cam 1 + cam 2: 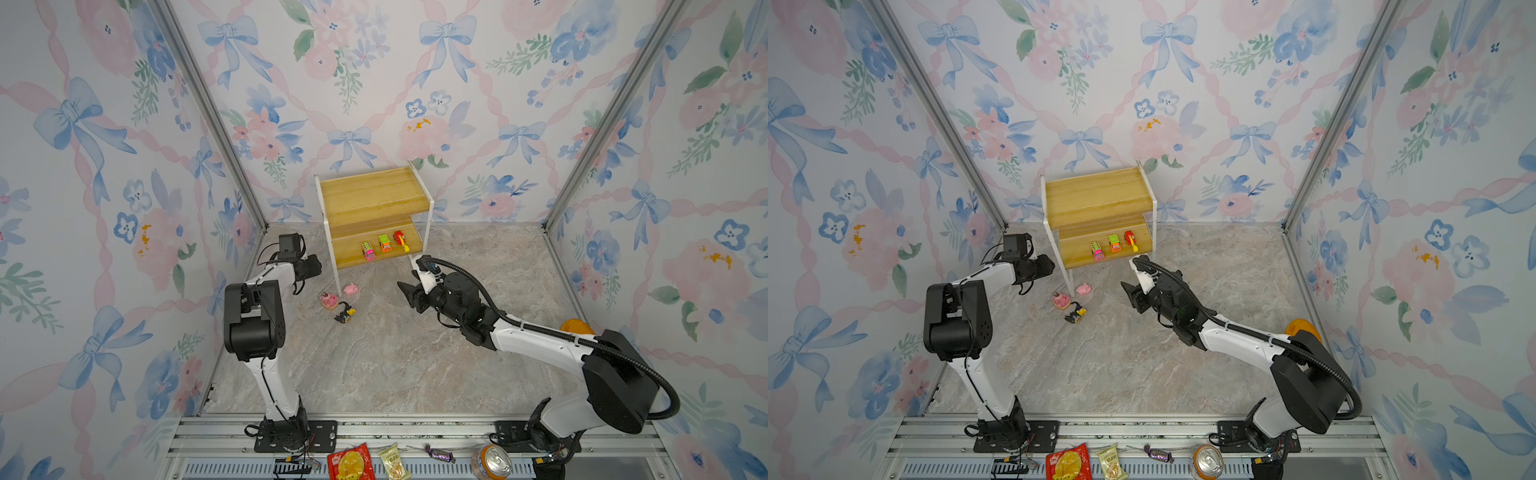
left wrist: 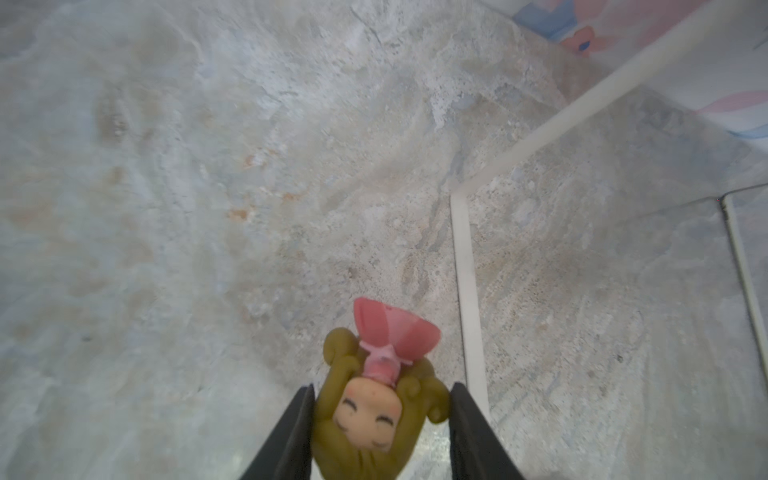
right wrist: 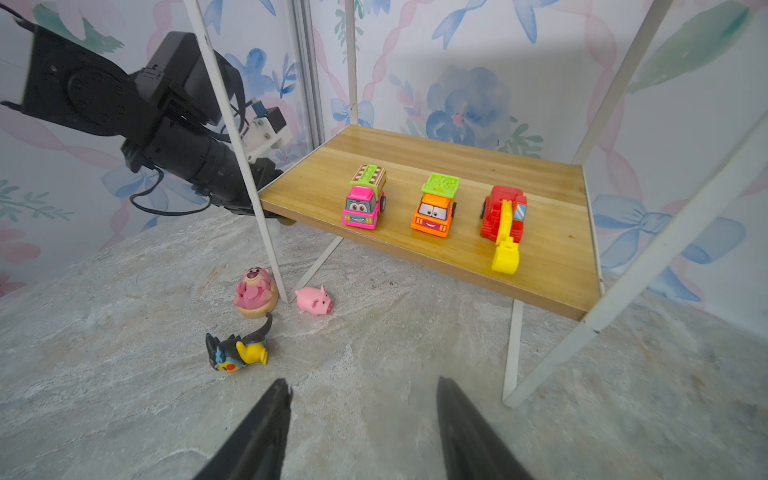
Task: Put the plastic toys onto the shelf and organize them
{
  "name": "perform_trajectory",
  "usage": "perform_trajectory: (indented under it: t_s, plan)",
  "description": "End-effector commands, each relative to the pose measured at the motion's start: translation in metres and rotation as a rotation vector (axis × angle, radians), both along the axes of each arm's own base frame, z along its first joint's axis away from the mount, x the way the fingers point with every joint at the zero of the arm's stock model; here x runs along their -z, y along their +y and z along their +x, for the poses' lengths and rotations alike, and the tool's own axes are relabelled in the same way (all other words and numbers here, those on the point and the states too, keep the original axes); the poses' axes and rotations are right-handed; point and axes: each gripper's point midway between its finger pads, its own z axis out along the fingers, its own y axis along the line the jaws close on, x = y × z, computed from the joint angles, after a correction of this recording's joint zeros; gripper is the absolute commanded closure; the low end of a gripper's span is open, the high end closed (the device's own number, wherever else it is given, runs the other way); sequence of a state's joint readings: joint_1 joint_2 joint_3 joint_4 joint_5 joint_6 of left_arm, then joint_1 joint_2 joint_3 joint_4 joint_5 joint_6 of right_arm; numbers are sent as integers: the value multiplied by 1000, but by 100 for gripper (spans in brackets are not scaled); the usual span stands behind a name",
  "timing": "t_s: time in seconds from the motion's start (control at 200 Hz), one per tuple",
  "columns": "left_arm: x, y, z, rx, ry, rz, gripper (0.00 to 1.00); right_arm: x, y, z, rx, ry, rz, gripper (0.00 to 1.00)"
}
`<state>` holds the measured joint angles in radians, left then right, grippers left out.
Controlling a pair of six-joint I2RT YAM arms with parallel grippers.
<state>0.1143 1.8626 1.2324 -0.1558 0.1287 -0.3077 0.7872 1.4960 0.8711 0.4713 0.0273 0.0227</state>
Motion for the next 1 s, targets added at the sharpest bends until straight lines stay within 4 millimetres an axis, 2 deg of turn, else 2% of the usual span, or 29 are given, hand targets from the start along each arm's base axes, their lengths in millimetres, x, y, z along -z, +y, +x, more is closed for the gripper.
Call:
perform_trajectory:
  t_s: [0.0, 0.16, 0.32, 0.465, 0.59, 0.725, 0.86, 0.93, 0.995]
  plan:
    - [-23, 6, -34, -85, 12, -11, 67, -7, 3, 0, -4, -4, 24, 42]
    - [-47, -9, -87, -85, -3, -51, 67, -11, 0, -4, 3, 7, 41, 42]
    - [-76, -40, -127, -33, -66, -58, 66, -13, -11, -8, 36, 31, 42, 42]
    - [-78, -76, -159, 46, -66, -46, 66, -15, -31, -8, 115, 70, 34, 42]
    - [-74, -132, -181, 194, -76, -13, 66, -15, -60, -6, 218, 130, 24, 42]
    - [-67, -218, -200, 447, -74, 102, 67, -7, -103, -1, 359, 230, 40, 42]
    - [-47, -298, -213, 720, -86, 245, 66, 7, -146, -1, 471, 317, 56, 42]
    - [-31, -327, -218, 836, -77, 284, 66, 15, -164, -4, 514, 360, 49, 42]
    - [-14, -338, -217, 909, -75, 299, 66, 22, -178, -7, 545, 384, 29, 42]
